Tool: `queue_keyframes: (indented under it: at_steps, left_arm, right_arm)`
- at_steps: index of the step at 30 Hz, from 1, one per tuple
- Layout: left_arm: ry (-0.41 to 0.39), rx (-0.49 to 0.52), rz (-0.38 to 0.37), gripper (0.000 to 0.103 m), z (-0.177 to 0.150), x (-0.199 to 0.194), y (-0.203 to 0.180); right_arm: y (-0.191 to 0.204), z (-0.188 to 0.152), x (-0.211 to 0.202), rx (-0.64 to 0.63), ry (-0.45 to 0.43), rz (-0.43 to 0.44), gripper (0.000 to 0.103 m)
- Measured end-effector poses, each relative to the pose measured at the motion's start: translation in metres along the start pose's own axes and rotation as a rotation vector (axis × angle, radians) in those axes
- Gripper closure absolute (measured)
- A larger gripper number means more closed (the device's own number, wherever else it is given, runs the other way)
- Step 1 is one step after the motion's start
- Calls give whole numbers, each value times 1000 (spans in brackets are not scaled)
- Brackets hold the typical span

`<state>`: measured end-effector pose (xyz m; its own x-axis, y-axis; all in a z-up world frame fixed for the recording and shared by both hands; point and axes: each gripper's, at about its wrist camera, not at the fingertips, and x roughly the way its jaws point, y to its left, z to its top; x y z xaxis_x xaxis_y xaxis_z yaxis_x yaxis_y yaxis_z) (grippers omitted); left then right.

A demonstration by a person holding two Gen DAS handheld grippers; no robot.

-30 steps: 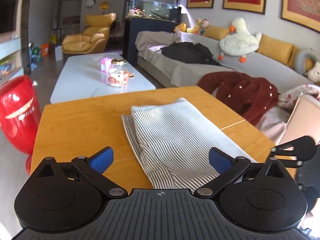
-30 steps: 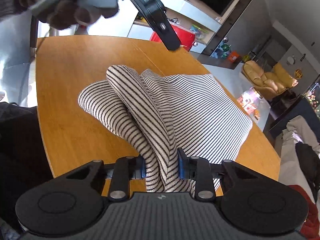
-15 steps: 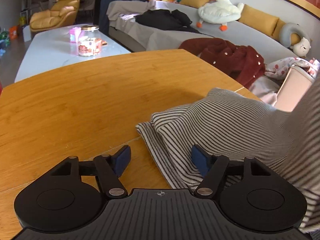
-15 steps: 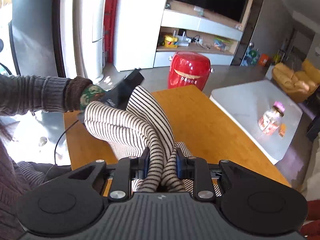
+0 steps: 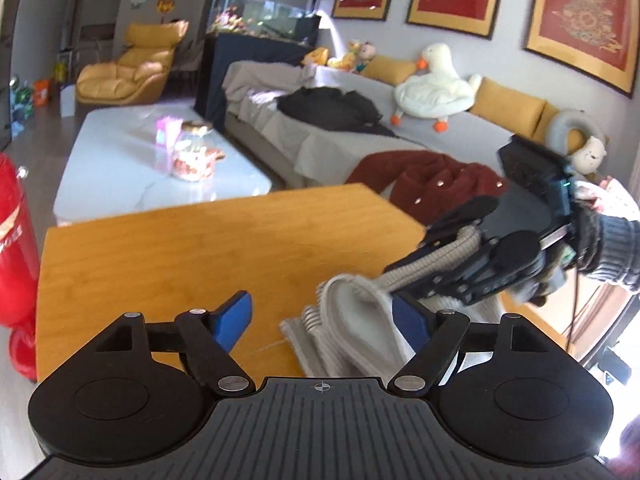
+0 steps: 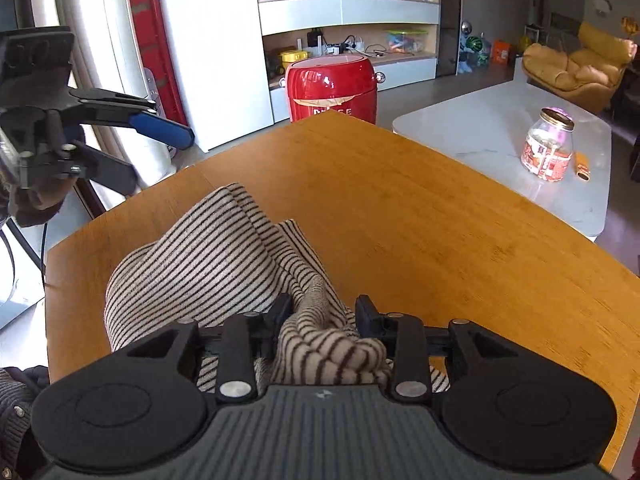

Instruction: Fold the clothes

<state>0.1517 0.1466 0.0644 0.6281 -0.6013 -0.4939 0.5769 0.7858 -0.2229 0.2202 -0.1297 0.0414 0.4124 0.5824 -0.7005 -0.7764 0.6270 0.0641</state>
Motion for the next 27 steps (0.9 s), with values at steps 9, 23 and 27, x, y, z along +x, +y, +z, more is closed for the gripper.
queue_keyframes:
  at_steps: [9, 23, 27]
  left_arm:
    - [167, 100, -92, 21, -4, 95, -48]
    - [187, 109, -71, 20, -13, 106, -42]
    - [186, 120, -70, 19, -15, 105, -44]
  right_arm:
    - [2, -11, -50, 58, -129, -231, 0]
    - [-14, -53, -5, 122, -50, -514, 0]
    - [-9, -46, -24, 173, -84, -515, 0]
